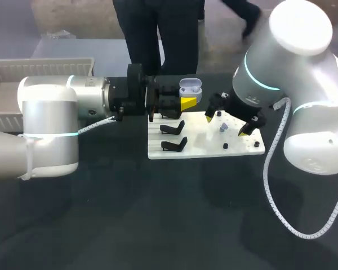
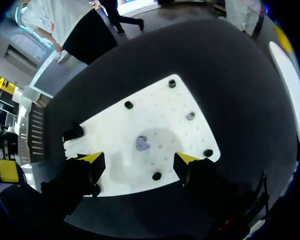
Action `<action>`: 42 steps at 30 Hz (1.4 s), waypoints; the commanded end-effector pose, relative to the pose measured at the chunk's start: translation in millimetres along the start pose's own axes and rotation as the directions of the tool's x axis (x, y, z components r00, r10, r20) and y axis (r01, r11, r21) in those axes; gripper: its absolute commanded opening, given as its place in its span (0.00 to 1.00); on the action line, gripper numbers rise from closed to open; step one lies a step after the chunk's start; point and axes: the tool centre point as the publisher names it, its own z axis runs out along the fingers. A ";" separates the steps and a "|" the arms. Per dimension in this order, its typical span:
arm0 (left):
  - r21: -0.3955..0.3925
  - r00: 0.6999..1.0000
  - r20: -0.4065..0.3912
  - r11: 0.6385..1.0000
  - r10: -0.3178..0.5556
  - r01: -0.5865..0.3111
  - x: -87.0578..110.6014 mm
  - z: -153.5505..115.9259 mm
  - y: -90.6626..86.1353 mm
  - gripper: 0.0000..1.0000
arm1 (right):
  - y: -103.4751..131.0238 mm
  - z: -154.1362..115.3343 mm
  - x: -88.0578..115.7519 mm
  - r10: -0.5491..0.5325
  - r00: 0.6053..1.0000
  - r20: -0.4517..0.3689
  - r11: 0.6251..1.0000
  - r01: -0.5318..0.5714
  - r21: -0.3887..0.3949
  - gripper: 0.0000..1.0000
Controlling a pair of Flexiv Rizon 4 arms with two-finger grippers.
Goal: Pick up each earbud case from the left stands, insert the matching earbuds, close the lid, and place the case in the box.
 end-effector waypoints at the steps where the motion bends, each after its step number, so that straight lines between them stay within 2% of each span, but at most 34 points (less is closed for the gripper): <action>1: -0.004 1.000 0.004 1.000 0.004 -0.004 0.9 0.3 -0.6 0.00 | 2.2 8.4 -2.5 0.001 1.000 -0.004 1.000 -0.001 -0.003 0.79; 2: -0.004 1.000 0.004 1.000 0.004 -0.004 0.9 0.3 -0.6 0.00 | 2.3 9.4 -2.7 0.002 1.000 -0.006 1.000 -0.002 -0.004 0.80; 7: -0.004 1.000 0.004 1.000 0.004 -0.004 0.9 0.3 -0.6 0.00 | 2.3 11.5 -3.3 0.002 1.000 -0.007 1.000 -0.002 -0.006 0.76; 9: -0.004 1.000 0.004 1.000 0.004 -0.004 0.9 0.3 -0.6 0.00 | 1.0 13.4 -5.0 0.004 1.000 -0.006 1.000 -0.004 -0.005 0.72; 11: -0.004 1.000 0.004 1.000 0.004 -0.004 0.9 0.3 -0.6 0.00 | 0.8 13.9 -5.6 0.008 1.000 -0.006 1.000 -0.008 -0.005 0.62; 20: -0.004 1.000 0.004 1.000 0.004 -0.004 0.9 0.3 -0.6 0.00 | 0.3 18.3 -5.2 0.013 1.000 -0.016 1.000 -0.013 -0.009 0.58; 26: -0.004 1.000 0.004 1.000 0.004 -0.004 0.9 0.3 -0.6 0.00 | 0.0 21.1 -5.0 0.018 1.000 -0.019 1.000 -0.018 -0.010 0.49; 42: -0.004 1.000 0.004 1.000 0.004 -0.004 0.9 0.3 -0.6 0.00 | -4.3 24.0 -5.8 0.033 0.999 -0.020 0.999 -0.033 -0.007 0.46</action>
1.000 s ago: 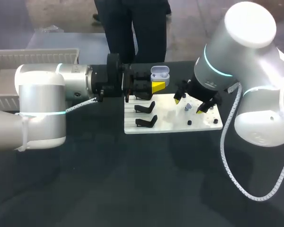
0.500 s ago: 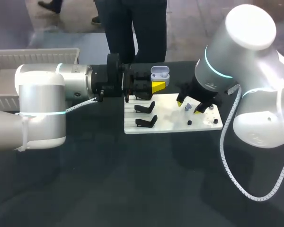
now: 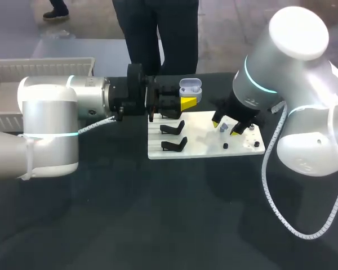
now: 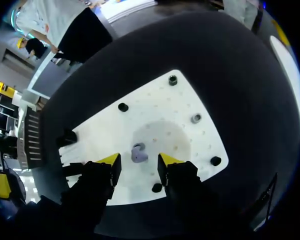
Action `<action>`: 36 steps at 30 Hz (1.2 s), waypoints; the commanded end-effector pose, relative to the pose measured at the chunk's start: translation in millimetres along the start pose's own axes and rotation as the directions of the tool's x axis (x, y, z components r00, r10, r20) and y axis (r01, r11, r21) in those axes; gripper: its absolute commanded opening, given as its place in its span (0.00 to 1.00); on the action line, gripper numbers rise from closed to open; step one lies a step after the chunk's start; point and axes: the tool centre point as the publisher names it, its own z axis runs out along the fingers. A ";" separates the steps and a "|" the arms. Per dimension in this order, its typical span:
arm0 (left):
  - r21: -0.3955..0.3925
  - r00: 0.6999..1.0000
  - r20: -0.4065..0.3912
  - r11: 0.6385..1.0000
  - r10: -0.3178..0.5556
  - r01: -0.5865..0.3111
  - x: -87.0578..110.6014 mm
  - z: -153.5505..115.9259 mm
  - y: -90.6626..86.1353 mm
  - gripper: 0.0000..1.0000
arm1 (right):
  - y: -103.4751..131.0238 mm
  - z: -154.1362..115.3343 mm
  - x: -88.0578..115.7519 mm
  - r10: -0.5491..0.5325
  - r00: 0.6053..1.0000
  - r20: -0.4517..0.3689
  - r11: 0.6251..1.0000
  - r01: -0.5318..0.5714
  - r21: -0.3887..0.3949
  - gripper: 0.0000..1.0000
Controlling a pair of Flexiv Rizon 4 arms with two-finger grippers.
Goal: Pick up each earbud case from the left stands, insert the matching earbuds, close the lid, and place the case in the box.
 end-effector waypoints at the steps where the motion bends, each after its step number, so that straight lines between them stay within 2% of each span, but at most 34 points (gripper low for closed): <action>1: -0.004 1.000 0.004 1.000 0.004 -0.004 0.9 0.3 -0.6 0.00 | -0.1 2.5 -0.6 0.000 1.000 -0.001 1.000 0.000 -0.001 0.45; 11: -0.004 1.000 0.004 1.000 0.004 -0.004 0.9 0.3 -0.6 0.00 | 2.5 4.7 -1.8 0.000 1.000 -0.005 1.000 0.000 -0.002 0.36; 22: -0.004 1.000 0.004 1.000 0.004 -0.004 0.9 0.3 -0.6 0.00 | 2.6 6.3 -2.8 0.003 1.000 -0.008 1.000 -0.003 0.001 0.35; 26: -0.004 1.000 0.004 1.000 0.004 -0.004 0.9 0.3 -0.6 0.00 | 2.6 6.2 -3.5 0.003 1.000 -0.006 1.000 -0.003 0.002 0.30; 29: -0.004 1.000 0.004 1.000 0.004 -0.004 0.9 0.3 -0.6 0.00 | 2.5 6.3 -3.8 0.003 1.000 -0.006 1.000 -0.003 0.002 0.30; 36: -0.004 1.000 0.004 1.000 0.004 -0.004 0.9 0.3 -0.6 0.00 | 2.4 6.3 -3.9 0.004 1.000 -0.005 1.000 -0.004 0.004 0.20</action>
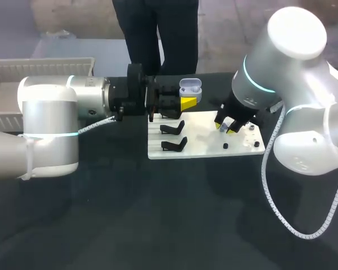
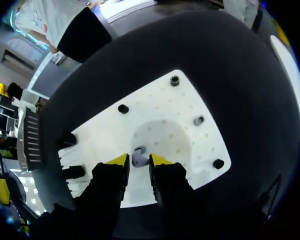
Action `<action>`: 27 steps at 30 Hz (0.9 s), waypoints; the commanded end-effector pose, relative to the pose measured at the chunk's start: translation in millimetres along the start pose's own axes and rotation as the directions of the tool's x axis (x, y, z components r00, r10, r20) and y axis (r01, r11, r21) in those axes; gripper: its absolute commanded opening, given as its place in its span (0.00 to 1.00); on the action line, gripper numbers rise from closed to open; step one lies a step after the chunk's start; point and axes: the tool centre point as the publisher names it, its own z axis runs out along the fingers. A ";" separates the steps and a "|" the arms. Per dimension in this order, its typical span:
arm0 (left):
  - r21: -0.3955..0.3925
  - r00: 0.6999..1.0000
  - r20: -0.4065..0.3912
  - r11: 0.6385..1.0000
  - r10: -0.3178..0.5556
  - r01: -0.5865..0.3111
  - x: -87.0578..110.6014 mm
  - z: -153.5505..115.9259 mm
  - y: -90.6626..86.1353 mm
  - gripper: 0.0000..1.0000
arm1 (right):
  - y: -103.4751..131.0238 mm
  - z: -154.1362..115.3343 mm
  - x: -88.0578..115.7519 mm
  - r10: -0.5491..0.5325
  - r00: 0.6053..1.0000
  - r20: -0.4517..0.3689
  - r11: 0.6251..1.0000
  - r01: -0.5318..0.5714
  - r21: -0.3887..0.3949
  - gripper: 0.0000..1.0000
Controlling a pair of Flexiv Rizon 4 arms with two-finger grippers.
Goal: Pick up each earbud case from the left stands, insert the matching earbuds, close the lid, and place the case in the box.
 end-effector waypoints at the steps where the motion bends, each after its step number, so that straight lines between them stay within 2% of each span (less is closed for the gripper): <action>1: -0.004 1.000 0.004 1.000 0.004 -0.004 0.9 0.3 -0.6 0.00 | 0.9 1.3 -1.0 0.001 1.000 -0.002 1.000 -0.001 0.003 0.20; 6: -0.004 1.000 0.004 1.000 0.004 -0.004 0.9 0.3 -0.6 0.00 | 0.4 1.5 -0.8 0.000 1.000 -0.003 1.000 0.000 0.005 0.12; 10: -0.004 1.000 0.004 1.000 0.004 -0.004 0.9 0.3 -0.6 0.00 | 0.2 1.8 -0.5 0.000 1.000 -0.004 1.000 0.000 0.009 0.00; 16: -0.004 1.000 0.004 1.000 0.004 -0.004 0.9 0.3 -0.6 0.00 | 0.6 -3.3 -0.1 -0.001 1.000 -0.009 1.000 0.001 0.011 0.00; 27: -0.004 1.000 0.004 1.000 0.004 -0.004 0.9 0.3 -0.6 0.00 | 2.6 -38.3 3.2 -0.024 0.998 -0.065 1.000 0.024 -0.005 0.00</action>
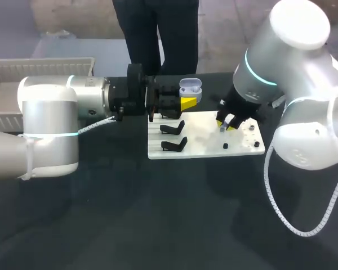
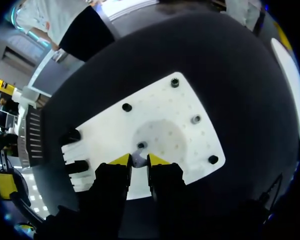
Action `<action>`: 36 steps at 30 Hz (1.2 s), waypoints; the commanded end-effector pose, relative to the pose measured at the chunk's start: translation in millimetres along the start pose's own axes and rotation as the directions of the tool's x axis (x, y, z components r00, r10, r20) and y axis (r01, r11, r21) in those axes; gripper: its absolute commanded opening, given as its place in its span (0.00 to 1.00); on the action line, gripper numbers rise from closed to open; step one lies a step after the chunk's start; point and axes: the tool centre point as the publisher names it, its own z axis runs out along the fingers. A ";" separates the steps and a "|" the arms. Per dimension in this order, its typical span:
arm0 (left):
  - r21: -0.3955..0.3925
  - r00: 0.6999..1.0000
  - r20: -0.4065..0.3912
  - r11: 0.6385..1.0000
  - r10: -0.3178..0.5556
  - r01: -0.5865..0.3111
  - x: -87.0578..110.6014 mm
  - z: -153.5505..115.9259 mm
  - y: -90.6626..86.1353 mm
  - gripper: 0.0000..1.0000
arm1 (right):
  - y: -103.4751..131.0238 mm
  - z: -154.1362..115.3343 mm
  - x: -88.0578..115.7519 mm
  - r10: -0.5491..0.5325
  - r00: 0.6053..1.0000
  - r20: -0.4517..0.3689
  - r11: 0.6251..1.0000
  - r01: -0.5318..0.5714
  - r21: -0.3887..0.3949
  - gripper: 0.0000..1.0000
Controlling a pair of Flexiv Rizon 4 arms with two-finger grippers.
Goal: Pick up each earbud case from the left stands, insert the matching earbuds, close the lid, and place the case in the box.
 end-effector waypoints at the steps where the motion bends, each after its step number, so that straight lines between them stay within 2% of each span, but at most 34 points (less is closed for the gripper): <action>1: -0.004 1.000 0.004 1.000 0.004 -0.004 0.9 0.3 -0.6 0.00 | -1.0 -24.2 2.3 -0.008 0.998 -0.057 1.000 0.007 -0.013 0.00; 11: -0.004 1.000 0.004 1.000 0.004 -0.004 0.9 0.3 -0.6 0.00 | 4.4 -79.7 18.2 -0.080 0.990 -0.120 0.997 0.076 -0.032 0.00; 19: -0.004 1.000 0.004 1.000 0.004 -0.004 0.9 0.3 -0.6 0.00 | 9.3 -119.4 33.4 -0.182 0.970 -0.159 0.983 0.182 -0.015 0.00; 29: -0.004 1.000 0.004 1.000 0.004 -0.004 0.9 0.3 -0.6 0.00 | 24.9 -160.5 46.6 -0.313 0.930 -0.194 0.948 0.317 -0.010 0.00; 36: -0.004 1.000 0.004 1.000 0.004 -0.004 0.9 0.3 -0.6 0.00 | 46.0 -181.4 48.0 -0.400 0.899 -0.182 0.915 0.401 -0.028 0.00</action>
